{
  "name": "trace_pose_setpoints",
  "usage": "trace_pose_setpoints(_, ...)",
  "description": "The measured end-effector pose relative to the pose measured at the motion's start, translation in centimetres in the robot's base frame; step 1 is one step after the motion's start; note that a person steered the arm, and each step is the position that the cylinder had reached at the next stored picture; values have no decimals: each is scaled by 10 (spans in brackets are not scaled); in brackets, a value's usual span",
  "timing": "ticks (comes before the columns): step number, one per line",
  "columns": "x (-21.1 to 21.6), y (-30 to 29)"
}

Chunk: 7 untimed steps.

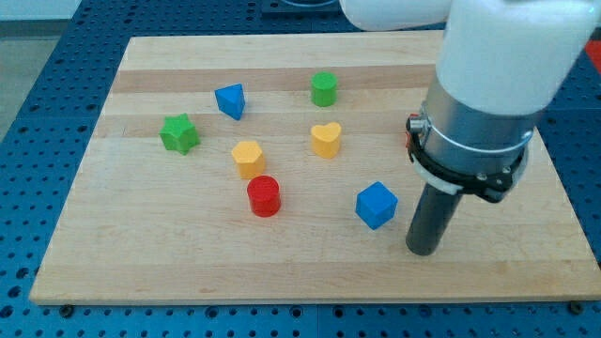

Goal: Move the blue cube bottom right side of the yellow heart

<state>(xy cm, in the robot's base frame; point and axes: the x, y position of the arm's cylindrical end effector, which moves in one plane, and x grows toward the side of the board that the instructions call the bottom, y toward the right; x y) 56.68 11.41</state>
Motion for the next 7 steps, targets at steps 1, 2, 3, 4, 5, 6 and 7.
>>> trace_pose_setpoints(1, -11, -18)
trace_pose_setpoints(2, -15, -39)
trace_pose_setpoints(3, -19, -58)
trace_pose_setpoints(4, -20, -61)
trace_pose_setpoints(5, -20, -47)
trace_pose_setpoints(6, -23, -37)
trace_pose_setpoints(7, -38, -37)
